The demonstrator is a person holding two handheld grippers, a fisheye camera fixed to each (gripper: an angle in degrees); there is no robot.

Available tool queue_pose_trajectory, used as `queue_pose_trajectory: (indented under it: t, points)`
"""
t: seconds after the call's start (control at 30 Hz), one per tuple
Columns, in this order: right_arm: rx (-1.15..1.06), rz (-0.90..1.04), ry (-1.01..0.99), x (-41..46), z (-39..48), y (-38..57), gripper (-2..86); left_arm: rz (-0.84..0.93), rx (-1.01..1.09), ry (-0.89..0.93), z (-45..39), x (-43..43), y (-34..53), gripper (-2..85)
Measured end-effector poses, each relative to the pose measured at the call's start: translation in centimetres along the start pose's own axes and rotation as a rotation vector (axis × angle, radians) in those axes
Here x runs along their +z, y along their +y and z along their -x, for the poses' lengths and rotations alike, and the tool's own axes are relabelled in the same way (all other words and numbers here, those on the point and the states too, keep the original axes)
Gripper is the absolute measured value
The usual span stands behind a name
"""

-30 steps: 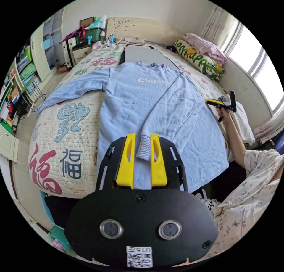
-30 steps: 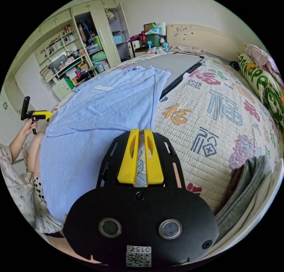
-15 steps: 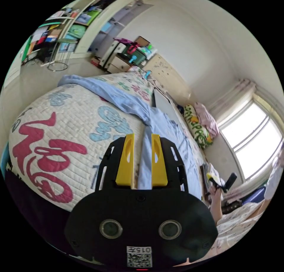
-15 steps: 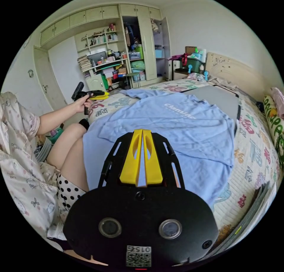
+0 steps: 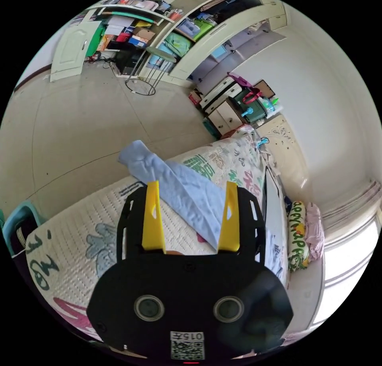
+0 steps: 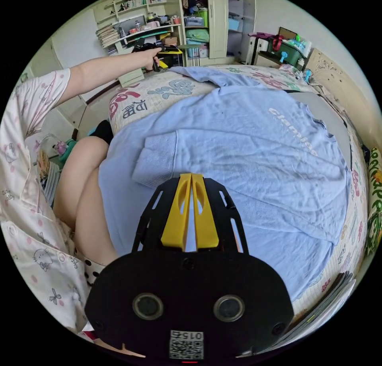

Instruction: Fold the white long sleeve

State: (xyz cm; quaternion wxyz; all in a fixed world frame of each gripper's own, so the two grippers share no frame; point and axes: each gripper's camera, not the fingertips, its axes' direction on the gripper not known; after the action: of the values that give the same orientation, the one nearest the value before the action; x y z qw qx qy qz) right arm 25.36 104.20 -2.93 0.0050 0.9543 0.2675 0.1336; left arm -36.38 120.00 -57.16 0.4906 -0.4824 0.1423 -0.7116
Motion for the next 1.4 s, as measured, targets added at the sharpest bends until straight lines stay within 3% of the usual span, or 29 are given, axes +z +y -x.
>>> queue_pose_trajectory:
  t: [0.13, 0.27, 0.5, 0.6, 0.73, 0.8, 0.9, 0.97, 1.03, 1.1, 1.17, 1.23, 1.4]
  points:
    - [0.044, 0.0, -0.063, -0.1, -1.9, 1.2, 3.8, 0.088, -0.023, -0.116, 0.7, 4.4, -2.6, 20.4]
    - [-0.019, 0.028, -0.027, -0.6, -1.7, 1.4, 4.3, 0.095, 0.004, -0.21, 1.0, 4.9, -2.5, 9.8]
    - [0.023, 0.011, -0.059, -2.6, -3.3, 1.5, 3.5, 0.059, 0.024, -0.047, 0.6, 1.1, -2.5, 0.6]
    - [0.025, -0.003, -0.042, -4.0, -3.5, 1.2, 2.5, -0.046, 0.099, 0.008, -4.0, -2.6, -1.8, -0.2]
    - [0.033, 0.039, 0.031, -6.9, -3.1, -1.0, 0.2, -0.141, 0.432, 0.185, -18.5, -8.8, 0.7, -0.4]
    - [0.049, 0.03, 0.035, -9.3, -3.4, -1.7, -0.1, -0.112, 0.602, 0.311, -26.6, -11.1, 3.7, -0.4]
    - [0.168, -0.132, -0.083, -16.1, -5.8, -1.0, -0.1, -0.046, 0.904, 0.499, -40.1, -14.8, 13.2, -0.2]
    - [0.315, -0.333, -0.234, -22.3, -9.4, 2.2, 0.5, 0.034, 1.18, 0.589, -48.7, -16.3, 24.1, 0.0]
    - [0.431, -0.465, -0.343, -25.7, -12.6, 5.7, 1.7, 0.137, 1.313, 0.587, -52.8, -15.2, 32.7, 0.2]
    - [0.574, -0.516, -0.389, -27.6, -15.4, 9.5, 4.0, 0.271, 1.355, 0.584, -54.6, -12.4, 40.3, 0.3]
    - [0.751, -0.448, -0.295, -29.1, -17.3, 13.1, 8.3, 0.454, 1.359, 0.497, -55.9, -7.9, 47.2, 0.3]
    - [0.801, -0.393, -0.277, -30.0, -17.9, 14.2, 10.2, 0.597, 1.302, 0.5, -57.1, -6.3, 49.0, 0.4]
    - [0.81, -0.448, -0.369, -32.6, -18.7, 14.3, 13.0, 0.579, 1.178, 0.394, -60.0, -7.8, 48.4, 1.0]
